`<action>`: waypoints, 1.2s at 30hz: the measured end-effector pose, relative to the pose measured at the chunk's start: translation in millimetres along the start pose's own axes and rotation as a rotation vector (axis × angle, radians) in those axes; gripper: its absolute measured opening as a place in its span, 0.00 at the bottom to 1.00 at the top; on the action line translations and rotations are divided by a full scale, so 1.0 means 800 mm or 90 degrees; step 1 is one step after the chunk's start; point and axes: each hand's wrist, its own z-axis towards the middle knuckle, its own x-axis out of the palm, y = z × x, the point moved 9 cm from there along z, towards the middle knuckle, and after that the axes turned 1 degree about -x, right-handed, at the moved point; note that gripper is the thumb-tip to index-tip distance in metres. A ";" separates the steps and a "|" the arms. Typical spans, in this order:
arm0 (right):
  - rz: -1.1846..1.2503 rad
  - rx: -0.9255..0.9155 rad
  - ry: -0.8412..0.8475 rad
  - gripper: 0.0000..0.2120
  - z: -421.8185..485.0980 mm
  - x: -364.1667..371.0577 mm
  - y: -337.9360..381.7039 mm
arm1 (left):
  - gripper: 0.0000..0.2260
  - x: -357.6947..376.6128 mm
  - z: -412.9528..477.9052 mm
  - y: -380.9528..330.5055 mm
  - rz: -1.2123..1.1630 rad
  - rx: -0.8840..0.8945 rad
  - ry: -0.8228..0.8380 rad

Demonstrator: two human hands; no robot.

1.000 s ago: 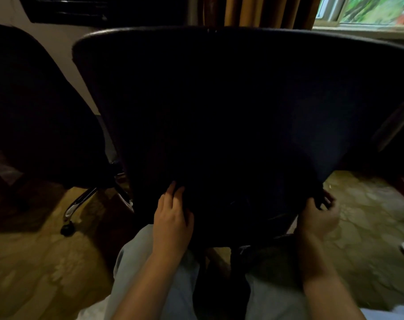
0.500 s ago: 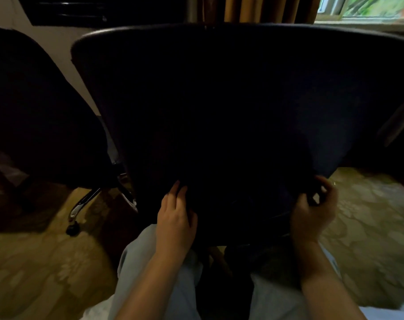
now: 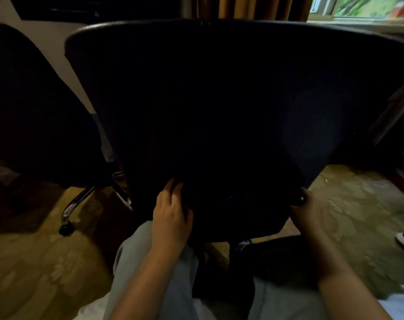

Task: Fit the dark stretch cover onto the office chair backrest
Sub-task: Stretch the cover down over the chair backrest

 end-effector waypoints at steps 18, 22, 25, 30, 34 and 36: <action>0.015 -0.007 -0.022 0.11 -0.001 0.001 0.004 | 0.27 -0.003 0.001 0.009 0.002 0.002 -0.008; 0.028 0.040 -0.003 0.09 -0.001 0.009 -0.005 | 0.26 -0.004 0.000 0.007 0.007 0.000 -0.011; 0.153 0.024 -0.169 0.12 -0.013 -0.030 0.016 | 0.26 -0.004 0.001 0.008 0.006 -0.004 -0.009; 0.321 0.091 -0.344 0.16 -0.031 -0.057 0.016 | 0.25 -0.005 0.001 0.006 -0.002 -0.005 -0.010; 0.357 0.239 -0.211 0.17 -0.027 -0.022 0.000 | 0.24 -0.005 0.002 0.007 -0.006 -0.001 -0.012; 0.325 0.253 -0.141 0.16 -0.028 -0.010 0.003 | 0.24 -0.004 0.003 0.005 -0.008 0.000 -0.011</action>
